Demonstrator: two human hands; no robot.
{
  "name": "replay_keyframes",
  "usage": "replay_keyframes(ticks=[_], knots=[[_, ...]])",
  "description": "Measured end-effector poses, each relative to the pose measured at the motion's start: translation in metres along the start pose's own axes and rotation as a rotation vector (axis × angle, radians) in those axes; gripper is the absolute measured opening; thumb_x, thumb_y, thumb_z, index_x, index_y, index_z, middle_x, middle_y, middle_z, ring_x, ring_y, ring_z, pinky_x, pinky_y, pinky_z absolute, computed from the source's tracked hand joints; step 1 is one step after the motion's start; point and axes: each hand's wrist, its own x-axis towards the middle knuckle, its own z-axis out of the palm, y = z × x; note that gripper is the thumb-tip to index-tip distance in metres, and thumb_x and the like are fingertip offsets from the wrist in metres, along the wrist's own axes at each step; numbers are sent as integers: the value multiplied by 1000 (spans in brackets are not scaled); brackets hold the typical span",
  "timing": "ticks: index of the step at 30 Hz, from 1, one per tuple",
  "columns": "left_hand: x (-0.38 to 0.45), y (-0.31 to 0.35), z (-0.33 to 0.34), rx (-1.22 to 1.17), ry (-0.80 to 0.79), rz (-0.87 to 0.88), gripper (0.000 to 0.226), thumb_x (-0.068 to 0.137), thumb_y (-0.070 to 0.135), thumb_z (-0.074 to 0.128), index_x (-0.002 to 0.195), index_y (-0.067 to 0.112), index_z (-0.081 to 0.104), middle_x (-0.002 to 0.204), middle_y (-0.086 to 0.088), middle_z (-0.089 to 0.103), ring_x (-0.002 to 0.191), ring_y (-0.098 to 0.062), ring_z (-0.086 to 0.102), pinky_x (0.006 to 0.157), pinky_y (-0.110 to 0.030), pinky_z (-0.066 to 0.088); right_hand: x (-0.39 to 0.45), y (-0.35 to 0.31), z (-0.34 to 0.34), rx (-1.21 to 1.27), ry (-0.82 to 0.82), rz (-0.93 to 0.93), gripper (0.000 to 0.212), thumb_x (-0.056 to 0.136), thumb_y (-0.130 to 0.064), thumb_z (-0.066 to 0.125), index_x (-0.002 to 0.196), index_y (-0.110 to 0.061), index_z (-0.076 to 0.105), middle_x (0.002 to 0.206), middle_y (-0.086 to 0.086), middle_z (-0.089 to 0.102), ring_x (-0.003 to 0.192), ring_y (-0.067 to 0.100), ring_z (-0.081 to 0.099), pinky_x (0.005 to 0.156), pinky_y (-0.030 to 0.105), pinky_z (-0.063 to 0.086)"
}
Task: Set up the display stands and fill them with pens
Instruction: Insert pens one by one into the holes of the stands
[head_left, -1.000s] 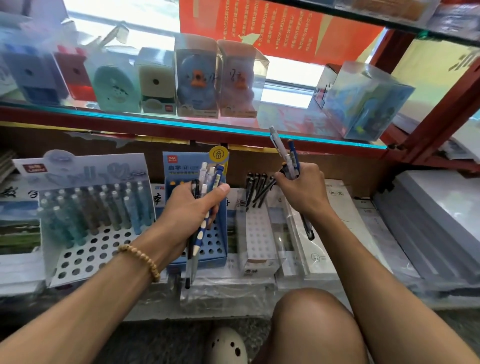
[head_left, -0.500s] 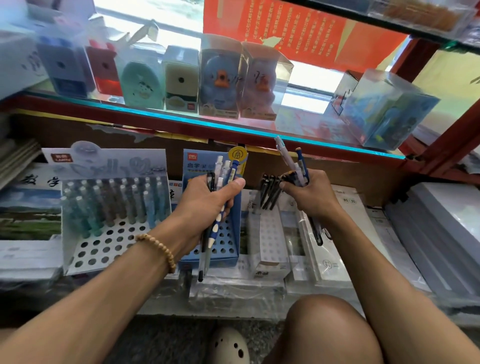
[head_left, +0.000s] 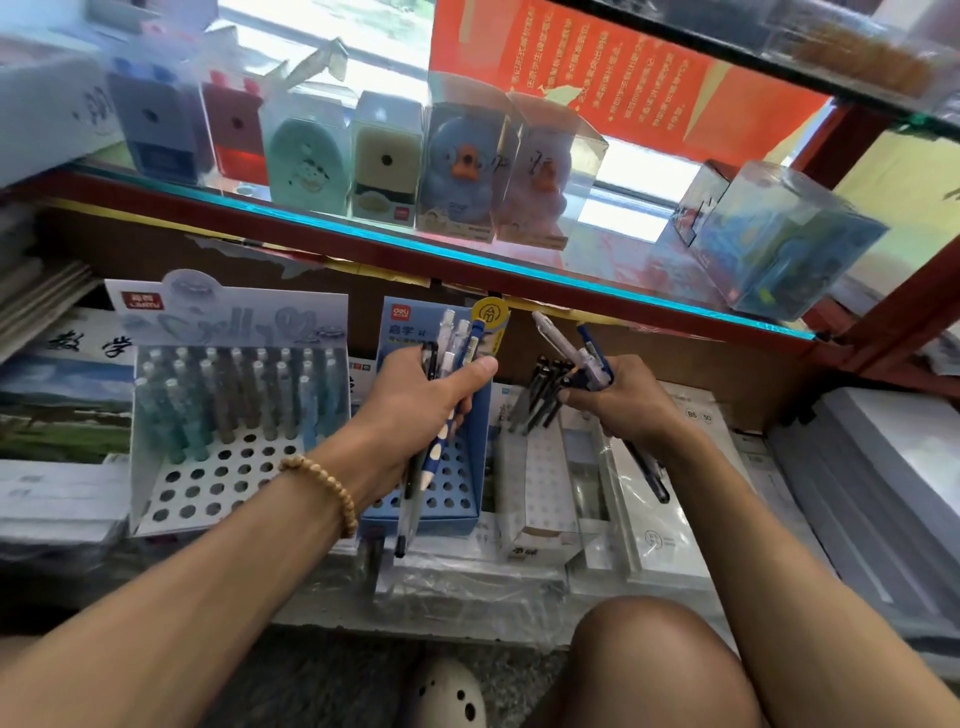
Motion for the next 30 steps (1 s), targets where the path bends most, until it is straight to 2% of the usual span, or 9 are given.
replay_keyframes(ticks=[3, 6, 8, 11, 15, 19, 23, 26, 30], knots=[[-2, -1, -1, -1, 12, 3, 21, 92, 24, 68, 81, 8, 61, 53, 2, 50, 42, -9, 45, 46, -23, 39, -4, -3, -2, 1, 7, 5, 11, 87, -14, 74, 87, -8, 65, 79, 9, 59, 66, 17, 55, 60, 30, 46], [-5, 1, -1, 0, 24, 21, 15, 88, 23, 72, 86, 10, 66, 55, 6, 52, 46, -6, 49, 51, -23, 42, -15, -9, -11, 80, 102, -80, 10, 87, -13, 74, 91, -5, 70, 78, 8, 61, 51, 2, 53, 48, 20, 45], [-8, 4, -4, -15, 27, 50, 14, 86, 21, 74, 81, 12, 64, 51, 11, 53, 45, -3, 49, 50, -20, 42, -25, -20, -18, 139, 124, -136, 10, 88, -13, 73, 91, -4, 70, 78, 9, 63, 45, -2, 51, 45, 14, 42], [-12, 12, -9, -77, 68, 121, 16, 85, 21, 74, 76, 14, 63, 47, 13, 54, 42, 0, 49, 46, -14, 39, -42, -46, -17, 123, 52, -224, 9, 89, -15, 72, 88, -6, 71, 71, 7, 64, 45, 0, 50, 46, 15, 42], [-15, 27, -18, -199, 168, 163, 14, 78, 30, 76, 79, 17, 70, 50, 10, 56, 43, -3, 51, 46, -18, 40, -62, -82, 6, 82, -98, -323, 13, 89, -12, 72, 85, 0, 69, 54, -5, 60, 45, 0, 52, 46, 15, 42], [-22, 33, -27, -235, 219, 155, 28, 74, 30, 79, 80, 5, 67, 47, 7, 55, 38, -5, 49, 39, -16, 37, -69, -103, 38, 105, -233, -345, 13, 88, -10, 71, 85, 3, 68, 53, -7, 59, 47, 1, 52, 46, 13, 41], [-33, 38, -37, -309, 272, 140, 15, 85, 9, 72, 74, 5, 63, 42, 8, 53, 35, -4, 49, 37, -16, 38, -74, -113, 61, 209, -285, -325, 11, 89, -10, 70, 81, -2, 66, 63, 10, 58, 56, 18, 52, 49, 27, 44], [-34, 49, -56, -378, 388, 159, 18, 84, 11, 74, 69, 12, 63, 46, 5, 50, 38, -7, 45, 40, -21, 41, -76, -116, 69, 217, -343, -344, 8, 90, -13, 70, 83, -8, 69, 73, 20, 60, 64, 25, 54, 57, 35, 48], [-28, 61, -101, -458, 601, 227, 23, 82, 11, 77, 68, 17, 60, 50, 2, 48, 40, -9, 43, 43, -23, 39, -73, -116, 68, 230, -307, -311, 10, 90, -15, 71, 82, -8, 71, 65, 6, 56, 52, 12, 49, 44, 21, 43]])
